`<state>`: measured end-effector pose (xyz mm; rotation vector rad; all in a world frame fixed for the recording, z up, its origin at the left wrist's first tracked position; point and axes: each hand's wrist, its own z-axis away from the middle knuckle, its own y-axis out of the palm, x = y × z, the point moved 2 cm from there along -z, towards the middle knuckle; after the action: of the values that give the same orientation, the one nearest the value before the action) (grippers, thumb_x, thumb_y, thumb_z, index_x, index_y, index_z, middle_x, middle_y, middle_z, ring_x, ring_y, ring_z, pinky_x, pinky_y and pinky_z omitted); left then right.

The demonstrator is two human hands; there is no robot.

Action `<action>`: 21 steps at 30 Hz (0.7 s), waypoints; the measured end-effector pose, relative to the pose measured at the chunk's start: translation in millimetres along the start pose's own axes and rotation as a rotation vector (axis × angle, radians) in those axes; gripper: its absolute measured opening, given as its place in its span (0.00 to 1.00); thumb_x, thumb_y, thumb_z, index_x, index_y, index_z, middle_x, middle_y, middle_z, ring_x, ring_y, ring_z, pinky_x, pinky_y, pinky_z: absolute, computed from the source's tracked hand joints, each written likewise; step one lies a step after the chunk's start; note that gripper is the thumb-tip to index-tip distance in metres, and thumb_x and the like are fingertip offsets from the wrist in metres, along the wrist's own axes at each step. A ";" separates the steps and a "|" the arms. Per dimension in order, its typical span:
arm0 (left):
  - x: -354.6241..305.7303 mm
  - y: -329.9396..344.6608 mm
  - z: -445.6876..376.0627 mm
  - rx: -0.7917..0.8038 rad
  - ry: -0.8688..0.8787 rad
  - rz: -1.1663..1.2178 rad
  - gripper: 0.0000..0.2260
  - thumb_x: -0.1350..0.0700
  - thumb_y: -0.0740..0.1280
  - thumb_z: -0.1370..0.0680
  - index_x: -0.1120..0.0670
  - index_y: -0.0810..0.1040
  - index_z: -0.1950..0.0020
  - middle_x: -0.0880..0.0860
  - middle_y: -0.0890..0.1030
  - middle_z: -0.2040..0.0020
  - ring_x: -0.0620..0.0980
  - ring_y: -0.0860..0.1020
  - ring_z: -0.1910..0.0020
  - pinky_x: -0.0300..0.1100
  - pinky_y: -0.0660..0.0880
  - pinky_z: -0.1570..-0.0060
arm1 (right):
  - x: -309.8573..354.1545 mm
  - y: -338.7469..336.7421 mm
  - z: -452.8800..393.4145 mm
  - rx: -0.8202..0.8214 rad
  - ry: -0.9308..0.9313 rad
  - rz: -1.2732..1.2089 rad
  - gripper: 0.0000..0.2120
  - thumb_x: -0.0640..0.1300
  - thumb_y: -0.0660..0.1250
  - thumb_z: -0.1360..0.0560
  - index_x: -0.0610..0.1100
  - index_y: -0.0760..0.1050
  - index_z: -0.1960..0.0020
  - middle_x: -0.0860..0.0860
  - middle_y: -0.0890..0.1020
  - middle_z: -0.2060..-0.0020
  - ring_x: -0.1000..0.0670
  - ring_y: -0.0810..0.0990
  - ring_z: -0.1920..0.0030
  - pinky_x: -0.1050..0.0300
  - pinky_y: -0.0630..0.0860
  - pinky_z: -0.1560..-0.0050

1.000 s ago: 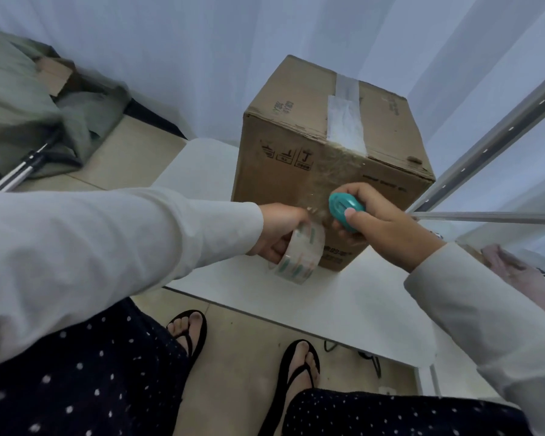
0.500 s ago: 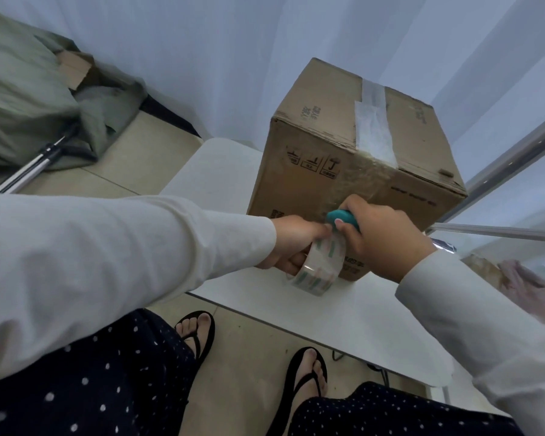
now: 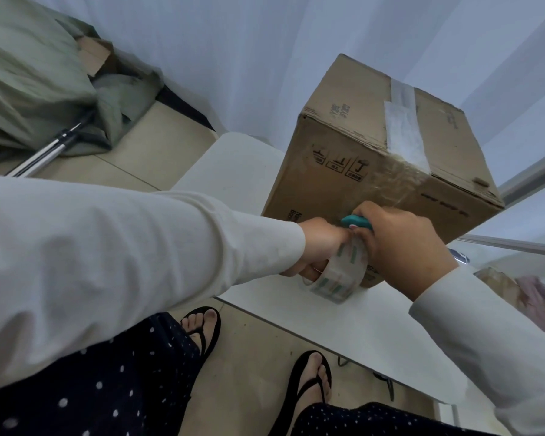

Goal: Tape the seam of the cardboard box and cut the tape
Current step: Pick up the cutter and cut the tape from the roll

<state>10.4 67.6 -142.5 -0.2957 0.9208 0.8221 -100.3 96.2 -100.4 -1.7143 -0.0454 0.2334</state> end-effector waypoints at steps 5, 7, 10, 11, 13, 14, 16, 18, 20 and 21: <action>-0.2 3.7 1.7 -0.019 0.009 0.015 0.17 0.52 0.54 0.20 0.59 0.71 0.36 0.61 0.78 0.41 0.59 0.78 0.46 0.49 0.74 0.49 | -1.2 -2.9 -0.1 -0.049 -0.023 -0.005 0.12 0.48 0.62 0.24 0.46 0.74 0.42 0.47 0.81 0.54 0.45 0.79 0.55 0.60 0.67 0.60; -0.6 4.4 2.8 -0.031 0.014 0.008 0.16 0.52 0.54 0.19 0.59 0.71 0.36 0.60 0.78 0.42 0.59 0.78 0.48 0.48 0.74 0.50 | -0.6 -3.7 -1.0 -0.062 -0.031 -0.002 0.12 0.48 0.61 0.24 0.46 0.74 0.42 0.46 0.81 0.53 0.45 0.79 0.54 0.60 0.66 0.59; -1.9 4.6 5.2 -0.035 0.016 0.014 0.16 0.53 0.53 0.19 0.59 0.70 0.36 0.59 0.77 0.46 0.57 0.77 0.51 0.47 0.73 0.53 | 1.9 -3.6 -2.9 -0.072 -0.032 0.012 0.13 0.48 0.61 0.24 0.46 0.74 0.42 0.46 0.81 0.53 0.44 0.78 0.53 0.59 0.66 0.59; -2.2 4.6 5.6 -0.038 0.012 0.018 0.16 0.53 0.53 0.19 0.59 0.70 0.36 0.59 0.77 0.46 0.57 0.77 0.51 0.47 0.73 0.53 | 2.6 -3.3 -3.1 -0.073 -0.028 0.015 0.13 0.48 0.61 0.24 0.46 0.74 0.42 0.45 0.81 0.53 0.44 0.78 0.53 0.59 0.65 0.59; -2.8 5.1 6.5 -0.044 0.004 0.017 0.16 0.54 0.54 0.19 0.59 0.70 0.35 0.60 0.78 0.43 0.58 0.77 0.48 0.48 0.73 0.51 | 3.0 -3.2 -2.9 -0.070 -0.023 0.023 0.13 0.47 0.61 0.24 0.45 0.74 0.42 0.45 0.81 0.53 0.44 0.78 0.53 0.59 0.65 0.59; -3.2 5.3 7.1 -0.045 0.003 0.018 0.16 0.54 0.54 0.19 0.59 0.70 0.35 0.60 0.78 0.41 0.58 0.77 0.48 0.48 0.73 0.51 | 2.7 -3.3 -2.6 -0.068 -0.021 0.025 0.13 0.47 0.61 0.24 0.46 0.74 0.42 0.45 0.81 0.53 0.44 0.78 0.53 0.59 0.65 0.59; -4.0 5.5 8.1 -0.046 0.002 0.020 0.16 0.53 0.53 0.19 0.59 0.69 0.35 0.61 0.77 0.40 0.59 0.77 0.45 0.47 0.73 0.52 | 2.3 -3.5 -1.9 -0.066 -0.014 0.028 0.13 0.48 0.61 0.24 0.46 0.74 0.42 0.45 0.81 0.53 0.44 0.78 0.53 0.59 0.65 0.59; -4.7 5.3 7.9 -0.054 0.003 0.020 0.16 0.54 0.53 0.19 0.59 0.69 0.34 0.60 0.77 0.39 0.60 0.77 0.42 0.47 0.72 0.53 | 2.5 -2.8 -2.8 -0.061 -0.004 0.042 0.13 0.48 0.61 0.24 0.46 0.73 0.42 0.45 0.81 0.53 0.44 0.78 0.53 0.59 0.66 0.59; -4.5 5.8 6.1 -0.071 0.004 0.016 0.16 0.54 0.53 0.19 0.59 0.69 0.34 0.60 0.77 0.39 0.60 0.76 0.42 0.47 0.72 0.53 | 3.6 -0.6 -5.3 -0.046 0.008 0.060 0.12 0.47 0.61 0.24 0.45 0.73 0.42 0.45 0.80 0.54 0.44 0.78 0.53 0.58 0.67 0.59; -4.1 6.7 5.2 -0.079 0.002 0.012 0.16 0.54 0.53 0.19 0.59 0.69 0.34 0.60 0.77 0.39 0.60 0.76 0.42 0.47 0.72 0.52 | 4.0 0.3 -6.1 -0.036 0.014 0.065 0.12 0.47 0.61 0.24 0.45 0.73 0.42 0.45 0.80 0.54 0.44 0.78 0.53 0.58 0.67 0.59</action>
<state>7.1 72.8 -135.5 -0.3595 0.8941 0.8710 -95.3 90.9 -100.3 -1.7551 0.0164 0.2698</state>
